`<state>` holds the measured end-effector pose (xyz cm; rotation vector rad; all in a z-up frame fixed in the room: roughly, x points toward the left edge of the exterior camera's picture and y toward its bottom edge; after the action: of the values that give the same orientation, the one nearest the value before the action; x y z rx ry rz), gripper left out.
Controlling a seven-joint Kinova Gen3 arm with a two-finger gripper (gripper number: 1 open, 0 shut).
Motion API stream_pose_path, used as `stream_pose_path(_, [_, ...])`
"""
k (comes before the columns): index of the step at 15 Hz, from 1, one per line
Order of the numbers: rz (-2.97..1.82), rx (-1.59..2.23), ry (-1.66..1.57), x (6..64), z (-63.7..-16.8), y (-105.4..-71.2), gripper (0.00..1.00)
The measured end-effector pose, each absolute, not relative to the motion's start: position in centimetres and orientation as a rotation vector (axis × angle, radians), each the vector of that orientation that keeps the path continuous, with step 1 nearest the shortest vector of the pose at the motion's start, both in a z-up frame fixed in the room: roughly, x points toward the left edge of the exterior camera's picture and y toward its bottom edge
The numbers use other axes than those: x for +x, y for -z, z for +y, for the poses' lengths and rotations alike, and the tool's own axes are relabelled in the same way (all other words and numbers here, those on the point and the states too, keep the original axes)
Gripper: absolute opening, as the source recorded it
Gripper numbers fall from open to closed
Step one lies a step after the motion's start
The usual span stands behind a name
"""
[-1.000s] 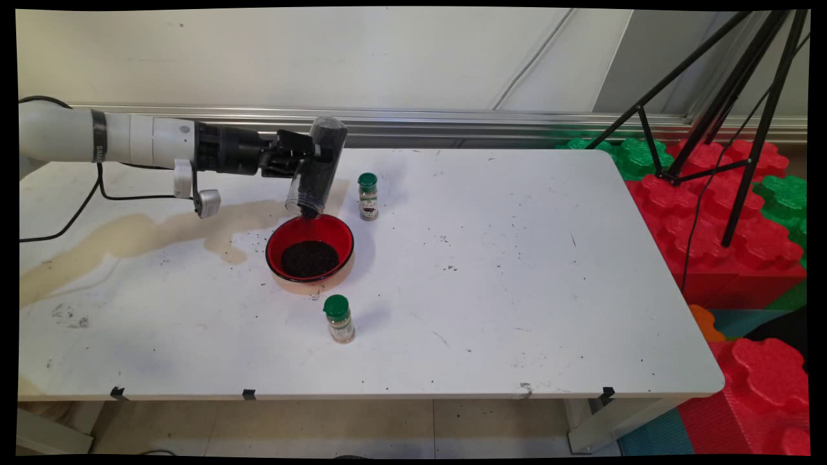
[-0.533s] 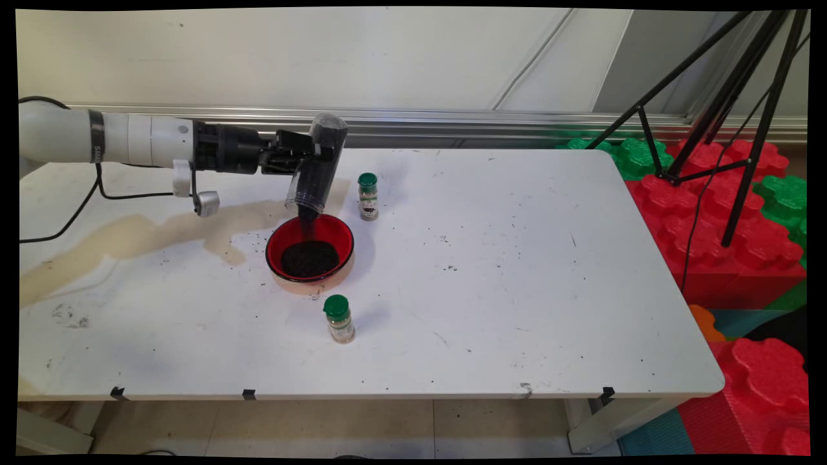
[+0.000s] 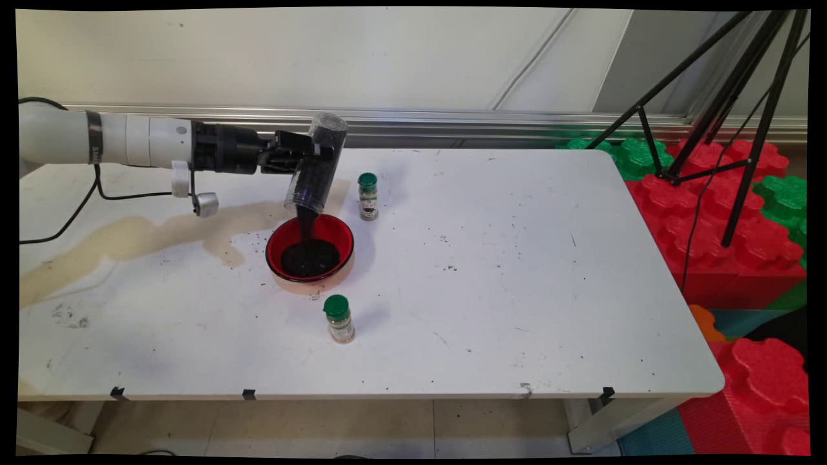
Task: Pour the black seasoning powder in the red bowl
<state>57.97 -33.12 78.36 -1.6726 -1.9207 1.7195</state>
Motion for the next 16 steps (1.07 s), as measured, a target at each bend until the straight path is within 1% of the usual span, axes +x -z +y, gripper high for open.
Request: stream_pose_path(16, [-1.955,-1.614,-1.694,58.11,-32.66,-78.16,0.00])
